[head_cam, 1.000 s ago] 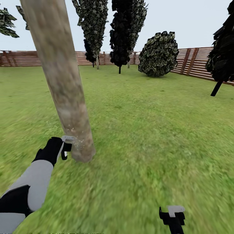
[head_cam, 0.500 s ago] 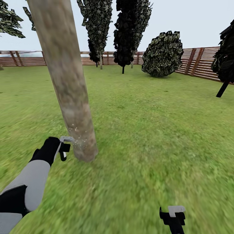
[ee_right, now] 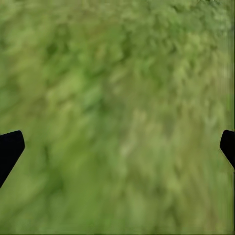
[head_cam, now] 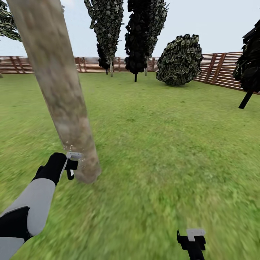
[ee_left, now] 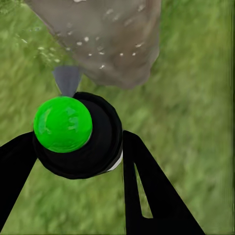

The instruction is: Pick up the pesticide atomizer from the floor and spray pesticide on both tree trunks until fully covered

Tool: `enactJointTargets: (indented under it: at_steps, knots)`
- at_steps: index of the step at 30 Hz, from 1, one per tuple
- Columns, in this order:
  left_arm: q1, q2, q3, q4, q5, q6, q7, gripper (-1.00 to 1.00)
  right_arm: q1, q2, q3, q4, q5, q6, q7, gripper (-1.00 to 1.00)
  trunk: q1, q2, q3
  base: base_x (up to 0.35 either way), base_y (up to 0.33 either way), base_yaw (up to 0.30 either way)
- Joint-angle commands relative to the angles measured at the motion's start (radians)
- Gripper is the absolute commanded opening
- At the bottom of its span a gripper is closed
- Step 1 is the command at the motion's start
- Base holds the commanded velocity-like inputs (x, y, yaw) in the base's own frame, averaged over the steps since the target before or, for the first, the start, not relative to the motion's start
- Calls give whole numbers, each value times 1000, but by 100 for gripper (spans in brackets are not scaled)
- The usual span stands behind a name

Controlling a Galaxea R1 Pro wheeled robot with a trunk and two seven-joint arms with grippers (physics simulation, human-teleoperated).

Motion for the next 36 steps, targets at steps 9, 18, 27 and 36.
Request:
enactJointTargets:
  at_steps: [9,18,27,36]
  knots:
    - [2,0,0,0,0,-1,0,-100,0,2,0,0,0,0,0,100,0,0,0,201,-212,200]
    - [3,-2,1,0,1,-2,0,-100,0,1,0,0,0,0,1,100,0,0,0,30,-272,159]
    - [2,-2,0,0,1,0,0,-100,0,0,0,0,0,0,0,100,0,0,0,3,-277,1]
    - [2,0,1,0,-2,0,0,-100,0,2,0,0,0,0,0,100,0,0,0,107,-276,102]
